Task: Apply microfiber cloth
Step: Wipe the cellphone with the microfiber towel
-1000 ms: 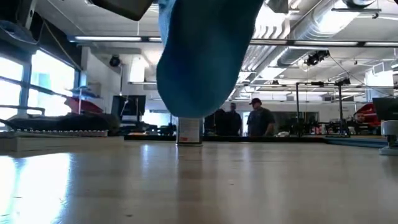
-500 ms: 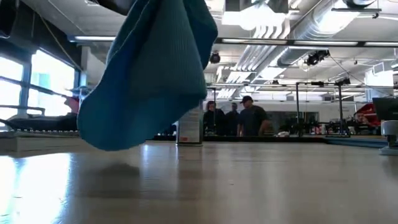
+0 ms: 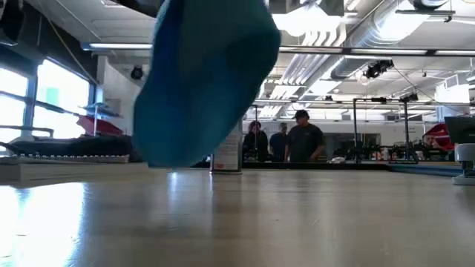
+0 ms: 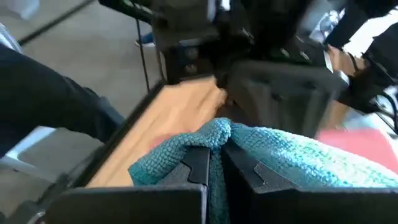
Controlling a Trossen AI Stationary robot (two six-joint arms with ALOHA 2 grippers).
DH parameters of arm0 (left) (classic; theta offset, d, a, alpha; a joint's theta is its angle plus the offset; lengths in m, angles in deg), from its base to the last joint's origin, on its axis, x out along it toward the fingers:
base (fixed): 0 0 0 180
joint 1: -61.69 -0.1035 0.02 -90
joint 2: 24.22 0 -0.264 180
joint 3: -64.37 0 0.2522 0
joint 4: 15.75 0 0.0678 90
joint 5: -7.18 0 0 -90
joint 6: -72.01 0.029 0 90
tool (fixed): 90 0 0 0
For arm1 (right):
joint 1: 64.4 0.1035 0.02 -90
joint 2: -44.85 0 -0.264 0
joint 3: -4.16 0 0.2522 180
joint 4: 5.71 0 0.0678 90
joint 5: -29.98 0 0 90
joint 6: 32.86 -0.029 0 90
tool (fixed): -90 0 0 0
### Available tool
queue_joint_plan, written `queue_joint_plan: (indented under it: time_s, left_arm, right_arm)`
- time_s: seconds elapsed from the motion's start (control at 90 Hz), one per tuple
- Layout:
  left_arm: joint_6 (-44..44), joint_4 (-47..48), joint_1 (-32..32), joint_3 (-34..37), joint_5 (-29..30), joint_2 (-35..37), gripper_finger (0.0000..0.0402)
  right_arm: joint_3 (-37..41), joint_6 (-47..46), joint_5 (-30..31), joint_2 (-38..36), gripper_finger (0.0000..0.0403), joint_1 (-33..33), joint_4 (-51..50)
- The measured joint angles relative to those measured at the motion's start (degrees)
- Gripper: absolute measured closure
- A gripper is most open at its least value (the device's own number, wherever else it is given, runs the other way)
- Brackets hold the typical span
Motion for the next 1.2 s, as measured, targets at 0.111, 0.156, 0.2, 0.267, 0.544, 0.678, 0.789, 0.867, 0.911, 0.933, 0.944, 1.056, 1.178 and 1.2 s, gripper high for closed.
queue_joint_plan:
  time_s: [0.111,0.156,0.2,0.267,0.544,0.678,0.789,0.867,0.911,0.933,0.944,1.056,1.178,1.2]
  left_arm:
    - [1.2,-1.1,0.2,0.0,0.3,0.0,0.0393]
    - [1.2,-1.3,0.4,0.0,0.3,0.2,0.0394]
    - [1.2,-1.3,0.7,0.0,0.8,0.4,0.0394]
    - [0.8,-1.9,0.8,-0.1,1.5,0.5,0.0394]
    - [0.0,-3.6,2.3,-0.9,1.1,2.4,0.0394]
    - [0.4,-3.4,3.1,-2.8,1.0,2.6,0.0394]
    - [0.7,-3.3,3.2,-4.0,0.3,2.6,0.0394]
    - [0.7,-3.1,3.1,-4.2,0.3,2.6,0.0394]
    - [0.8,-2.7,3.2,-4.6,0.5,2.5,0.0394]
    - [0.9,-2.4,3.3,-4.7,0.5,2.4,0.0395]
    - [0.9,-2.3,3.4,-4.8,0.4,2.4,0.0395]
    - [1.1,-2.2,4.6,-5.9,0.0,2.2,0.0395]
    - [1.5,-1.6,6.2,-7.6,-0.3,2.3,0.0395]
    - [1.6,-1.6,6.5,-8.0,-0.3,2.3,0.0395]
  right_arm:
    - [0.0,-1.6,-2.1,0.1,0.0403,1.2,0.5]
    - [0.0,-2.3,-3.1,0.1,0.0403,1.7,0.8]
    - [0.0,-2.8,-3.4,-0.1,0.0403,2.2,0.7]
    - [0.0,-3.2,-3.8,-0.6,0.0403,2.7,-1.1]
    - [0.0,-2.9,4.9,-9.2,0.0403,3.9,-8.5]
    - [0.1,-1.3,7.1,-10.5,0.0403,3.9,-8.2]
    - [0.0,0.3,8.7,-10.2,0.0403,3.1,-4.2]
    - [0.0,0.0,7.7,-8.2,0.0403,2.3,-0.8]
    - [0.0,0.0,5.7,-6.8,0.0403,1.9,0.8]
    - [0.1,0.0,5.0,-6.2,0.0403,1.9,1.8]
    - [0.1,0.0,4.7,-5.9,0.0403,1.9,2.2]
    - [-0.1,0.6,3.4,-4.1,0.0403,2.0,6.3]
    - [-0.2,1.9,0.4,-2.4,0.0403,2.7,12.3]
    - [-0.2,1.9,-0.2,-2.3,0.0403,2.8,13.6]
